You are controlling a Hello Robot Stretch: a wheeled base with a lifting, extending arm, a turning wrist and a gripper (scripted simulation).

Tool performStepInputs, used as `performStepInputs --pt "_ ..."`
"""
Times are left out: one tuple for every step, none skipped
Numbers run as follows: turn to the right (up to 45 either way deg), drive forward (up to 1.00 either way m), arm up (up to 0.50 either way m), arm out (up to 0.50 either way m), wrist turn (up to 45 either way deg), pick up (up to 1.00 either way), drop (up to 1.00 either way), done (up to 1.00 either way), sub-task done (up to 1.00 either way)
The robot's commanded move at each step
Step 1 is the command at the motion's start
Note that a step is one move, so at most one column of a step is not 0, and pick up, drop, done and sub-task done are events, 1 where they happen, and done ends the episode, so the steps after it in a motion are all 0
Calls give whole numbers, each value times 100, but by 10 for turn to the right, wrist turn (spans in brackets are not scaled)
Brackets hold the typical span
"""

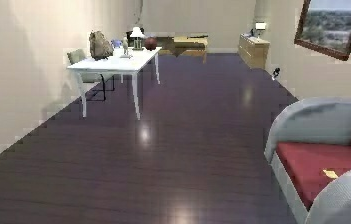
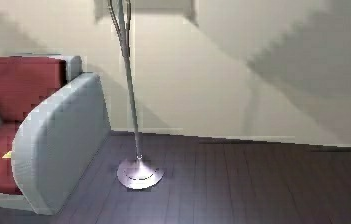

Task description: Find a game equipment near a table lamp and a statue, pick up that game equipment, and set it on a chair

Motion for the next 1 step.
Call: performStepInputs --pt "0 100 0 0 0 0 0 0 0"
